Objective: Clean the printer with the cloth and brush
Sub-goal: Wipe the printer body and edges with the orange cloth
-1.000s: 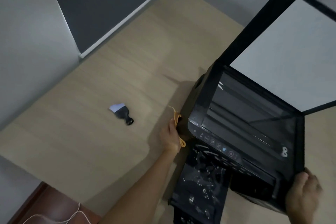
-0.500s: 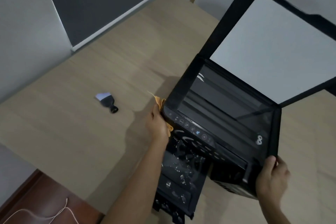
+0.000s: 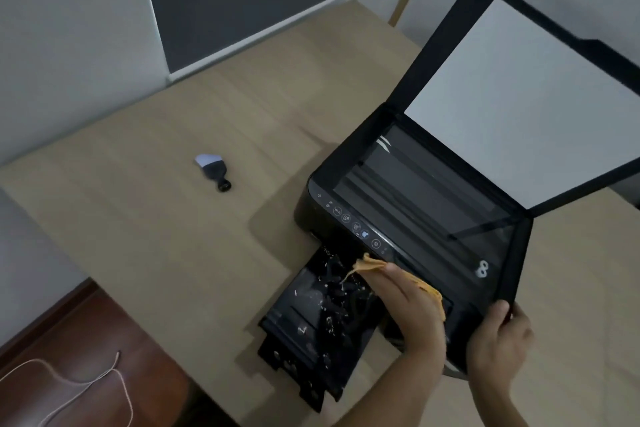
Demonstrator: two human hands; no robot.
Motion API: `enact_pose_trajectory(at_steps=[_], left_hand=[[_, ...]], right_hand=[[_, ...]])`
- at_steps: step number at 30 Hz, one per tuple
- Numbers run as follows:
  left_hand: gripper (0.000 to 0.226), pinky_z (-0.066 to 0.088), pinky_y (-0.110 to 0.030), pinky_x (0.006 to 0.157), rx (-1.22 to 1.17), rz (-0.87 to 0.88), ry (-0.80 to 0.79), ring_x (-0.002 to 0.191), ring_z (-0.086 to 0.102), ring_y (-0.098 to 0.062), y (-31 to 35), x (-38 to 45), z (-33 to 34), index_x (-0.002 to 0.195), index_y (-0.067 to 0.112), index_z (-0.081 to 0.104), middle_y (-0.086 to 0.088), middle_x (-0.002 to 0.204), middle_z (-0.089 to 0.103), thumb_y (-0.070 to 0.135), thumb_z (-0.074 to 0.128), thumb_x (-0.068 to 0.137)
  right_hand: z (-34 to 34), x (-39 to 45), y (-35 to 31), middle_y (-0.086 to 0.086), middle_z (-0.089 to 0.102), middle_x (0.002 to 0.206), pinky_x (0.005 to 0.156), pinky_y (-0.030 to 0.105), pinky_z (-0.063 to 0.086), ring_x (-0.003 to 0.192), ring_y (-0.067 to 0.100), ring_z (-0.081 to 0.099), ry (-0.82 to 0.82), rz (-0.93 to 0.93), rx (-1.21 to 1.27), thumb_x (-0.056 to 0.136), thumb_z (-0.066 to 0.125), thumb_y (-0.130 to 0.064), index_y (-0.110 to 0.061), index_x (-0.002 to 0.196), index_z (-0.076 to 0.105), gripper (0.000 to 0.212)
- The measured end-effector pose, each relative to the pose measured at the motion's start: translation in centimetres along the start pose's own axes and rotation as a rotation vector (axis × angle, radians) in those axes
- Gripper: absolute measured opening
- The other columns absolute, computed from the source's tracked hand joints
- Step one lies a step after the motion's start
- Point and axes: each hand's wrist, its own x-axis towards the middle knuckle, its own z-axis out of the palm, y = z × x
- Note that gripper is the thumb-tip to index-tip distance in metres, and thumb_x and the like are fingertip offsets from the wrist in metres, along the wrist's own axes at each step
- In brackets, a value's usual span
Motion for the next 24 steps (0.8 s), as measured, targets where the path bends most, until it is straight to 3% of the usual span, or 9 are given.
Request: enact_pose_trajectory(at_steps=[2,6,8,11,14,17,19,21,24], left_hand=[[0.059,0.013,-0.032,0.123,0.033,0.184,0.053,0.148,0.013,-0.006,0.7,1.8,-0.2,0.153,0.02,0.003,-0.002,0.163,0.007,0.031,0.032,0.102],[0.052,0.021,-0.028,0.12,0.066,0.432,0.085,0.146,0.024,-0.013,4.4,9.3,-2.2,0.151,0.003,0.016,-0.011,0.16,0.021,0.017,0.031,0.103],[0.04,0.044,-0.027,0.102,0.075,0.441,0.091,0.118,0.055,-0.009,6.1,13.0,-3.8,0.137,0.007,0.046,-0.009,0.13,0.057,0.022,0.032,0.102],[0.035,0.053,-0.039,0.076,0.067,0.122,0.095,0.072,0.06,-0.015,6.8,18.1,-6.2,0.082,0.025,0.064,0.002,0.075,0.062,0.038,0.038,0.1],[0.032,0.056,-0.041,0.081,0.032,-0.108,0.121,0.086,0.064,-0.022,6.3,17.5,-6.5,0.087,0.025,0.06,-0.002,0.087,0.065,0.041,0.035,0.1],[0.041,0.051,-0.036,0.094,0.047,0.304,0.052,0.109,0.059,-0.025,6.7,12.7,-4.8,0.128,0.01,0.053,-0.016,0.121,0.06,0.035,0.034,0.101],[0.045,0.038,-0.025,0.11,0.069,0.509,-0.005,0.134,0.044,-0.009,7.3,12.3,-4.1,0.143,0.014,0.041,-0.002,0.145,0.047,0.03,0.036,0.102],[0.039,0.04,-0.023,0.107,0.067,0.47,0.042,0.125,0.049,0.002,7.1,13.6,-4.0,0.138,0.016,0.047,0.011,0.133,0.054,0.026,0.034,0.103],[0.039,0.049,-0.047,0.101,-0.105,0.198,0.15,0.1,0.063,-0.012,6.0,14.5,-4.0,0.121,0.013,0.058,-0.001,0.112,0.066,0.034,0.031,0.102]], right_hand=[[-0.1,0.1,0.1,0.035,0.042,0.134,0.103,0.044,0.03,0.126,0.043,0.038,-0.006,-0.009,-0.002,0.088,0.025,-0.045,0.007,0.133,0.041,0.07],[0.1,0.4,0.7,0.035,0.043,0.132,0.103,0.045,0.03,0.125,0.042,0.038,-0.011,-0.023,-0.003,0.087,0.024,-0.049,0.005,0.133,0.041,0.073],[0.1,0.5,0.7,0.034,0.043,0.132,0.103,0.046,0.03,0.125,0.041,0.037,-0.012,-0.023,-0.003,0.087,0.025,-0.048,0.004,0.132,0.041,0.071],[0.2,0.5,0.8,0.033,0.046,0.13,0.1,0.048,0.033,0.122,0.043,0.041,-0.016,-0.018,-0.006,0.089,0.028,-0.046,0.005,0.13,0.043,0.067],[0.1,0.4,0.8,0.032,0.045,0.13,0.101,0.048,0.033,0.122,0.043,0.041,-0.013,-0.006,-0.006,0.088,0.029,-0.048,0.004,0.13,0.042,0.068],[0.3,0.4,0.6,0.032,0.046,0.128,0.1,0.049,0.034,0.12,0.043,0.042,-0.012,-0.007,0.008,0.085,0.028,-0.052,0.004,0.128,0.044,0.072],[0.6,0.4,0.3,0.031,0.049,0.126,0.097,0.049,0.037,0.118,0.044,0.045,-0.011,-0.013,0.0,0.087,0.029,-0.05,0.003,0.127,0.045,0.069],[0.5,0.6,0.5,0.029,0.05,0.126,0.096,0.048,0.038,0.117,0.043,0.046,-0.008,-0.005,-0.02,0.089,0.03,-0.048,0.003,0.127,0.045,0.065],[0.4,0.3,0.6,0.027,0.046,0.131,0.099,0.047,0.036,0.12,0.04,0.044,-0.008,0.007,-0.004,0.091,0.03,-0.048,0.0,0.132,0.041,0.064]])
